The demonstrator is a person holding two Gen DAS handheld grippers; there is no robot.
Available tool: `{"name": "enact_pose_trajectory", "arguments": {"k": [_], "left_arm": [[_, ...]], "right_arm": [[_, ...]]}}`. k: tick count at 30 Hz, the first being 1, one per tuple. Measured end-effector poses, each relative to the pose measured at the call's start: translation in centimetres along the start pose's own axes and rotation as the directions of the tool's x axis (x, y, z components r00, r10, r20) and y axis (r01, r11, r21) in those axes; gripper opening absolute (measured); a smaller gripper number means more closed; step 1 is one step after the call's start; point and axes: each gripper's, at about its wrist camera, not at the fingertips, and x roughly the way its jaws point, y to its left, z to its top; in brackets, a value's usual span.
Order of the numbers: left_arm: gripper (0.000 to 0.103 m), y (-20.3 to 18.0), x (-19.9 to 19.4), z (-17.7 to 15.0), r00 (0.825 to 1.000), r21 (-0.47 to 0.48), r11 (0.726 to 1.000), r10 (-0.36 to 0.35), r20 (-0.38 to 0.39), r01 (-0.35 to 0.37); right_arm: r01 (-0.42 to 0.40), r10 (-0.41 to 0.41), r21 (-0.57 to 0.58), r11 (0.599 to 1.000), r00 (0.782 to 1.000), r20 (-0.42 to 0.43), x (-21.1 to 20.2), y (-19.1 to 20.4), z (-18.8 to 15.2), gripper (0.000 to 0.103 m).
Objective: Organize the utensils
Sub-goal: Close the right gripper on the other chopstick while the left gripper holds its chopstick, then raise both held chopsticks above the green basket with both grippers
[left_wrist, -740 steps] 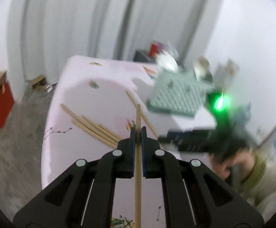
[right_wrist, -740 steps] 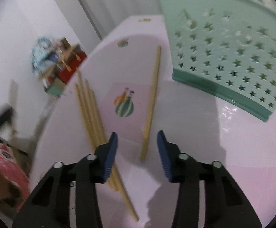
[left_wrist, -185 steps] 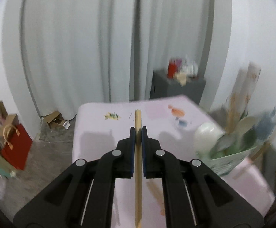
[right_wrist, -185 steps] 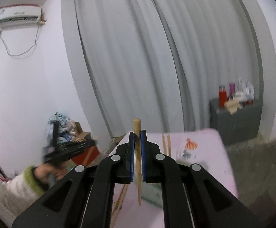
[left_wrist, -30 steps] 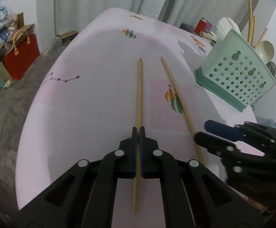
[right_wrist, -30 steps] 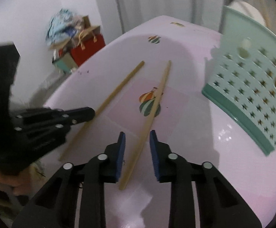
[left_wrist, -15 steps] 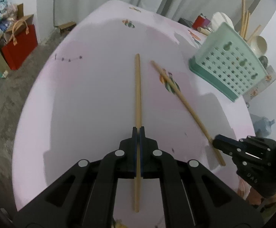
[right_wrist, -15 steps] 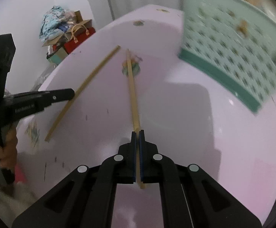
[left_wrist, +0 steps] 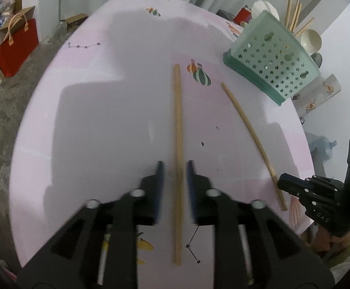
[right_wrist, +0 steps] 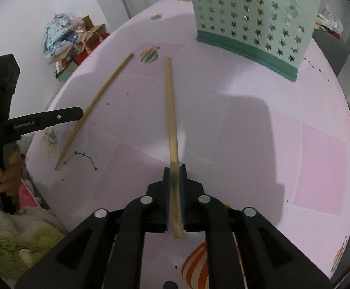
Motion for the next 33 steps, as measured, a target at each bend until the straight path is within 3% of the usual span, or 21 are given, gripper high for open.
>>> {"name": "enact_pose_trajectory", "arguments": {"k": [3,7,11,17,21,26,29,33], "left_arm": [[0.033,0.0,-0.8,1.0,0.999,0.013,1.0,0.012,0.034,-0.012],[0.035,-0.8,-0.3,3.4,0.997,0.068,0.996,0.053,0.055,-0.056],[0.035,-1.8,1.4,5.7,0.992,0.131,0.984,0.113,0.052,-0.119],[0.034,-3.3,4.3,6.9,0.968,0.229,0.941,0.248,0.038,-0.25],[0.025,-3.4,5.7,7.2,0.947,0.237,0.918,0.318,0.046,-0.32],[0.013,-3.9,5.9,7.1,0.94,0.256,0.905,0.333,0.066,-0.339],[0.006,-4.4,6.2,7.0,0.937,0.266,0.898,0.341,0.076,-0.349],[0.005,-4.8,6.4,6.7,0.931,0.279,0.888,0.354,0.092,-0.366]], "right_arm": [[-0.021,0.022,-0.019,1.0,0.999,0.042,-1.0,0.0,1.6,0.029],[-0.042,0.047,-0.067,0.997,0.996,0.082,-0.5,0.7,4.6,0.03],[-0.064,0.07,-0.087,0.994,0.995,0.071,1.9,1.5,7.5,0.03],[0.05,-0.044,-0.13,0.99,0.998,0.053,5.4,2.4,10.2,0.03],[0.078,-0.073,-0.142,0.987,0.996,0.043,6.3,2.3,10.5,0.023],[0.082,-0.076,-0.166,0.983,0.996,0.04,6.5,2.9,10.7,0.008],[0.091,-0.085,-0.166,0.982,0.995,0.046,6.4,3.2,10.9,0.007],[0.081,-0.074,-0.149,0.985,0.996,0.05,6.5,3.0,11.0,0.007]]}}
